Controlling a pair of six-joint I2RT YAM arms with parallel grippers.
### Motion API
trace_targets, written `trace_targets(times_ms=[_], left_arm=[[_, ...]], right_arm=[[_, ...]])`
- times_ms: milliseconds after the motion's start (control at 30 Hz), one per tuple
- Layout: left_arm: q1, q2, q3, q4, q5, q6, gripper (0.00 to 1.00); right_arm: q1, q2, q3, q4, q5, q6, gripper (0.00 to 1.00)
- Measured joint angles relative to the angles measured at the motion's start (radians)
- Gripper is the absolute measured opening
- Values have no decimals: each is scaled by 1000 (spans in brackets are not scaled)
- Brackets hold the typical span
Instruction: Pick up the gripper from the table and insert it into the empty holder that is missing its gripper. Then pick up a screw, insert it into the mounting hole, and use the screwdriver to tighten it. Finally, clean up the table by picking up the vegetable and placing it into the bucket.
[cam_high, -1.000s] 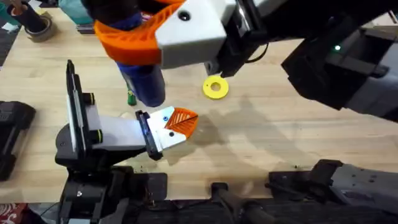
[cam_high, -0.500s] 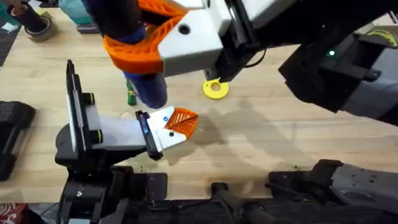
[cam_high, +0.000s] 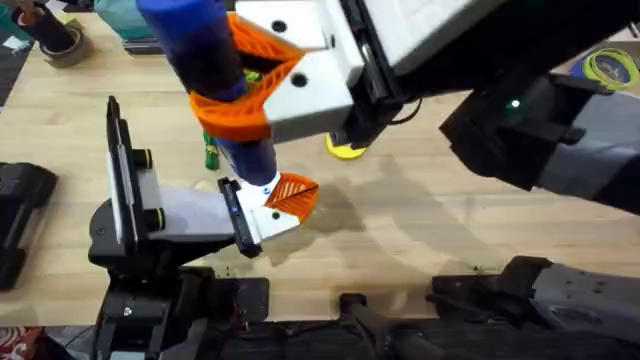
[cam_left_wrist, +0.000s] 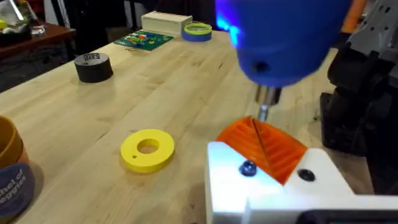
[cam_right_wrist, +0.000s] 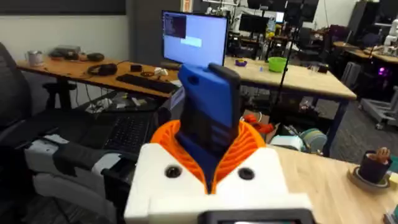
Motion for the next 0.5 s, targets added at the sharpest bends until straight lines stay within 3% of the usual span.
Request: trace_targets(times_ms=[500], left_arm=[[0, 0, 0, 0, 0, 0, 15]], right_arm=[[0, 1, -44, 11, 0, -23, 22]])
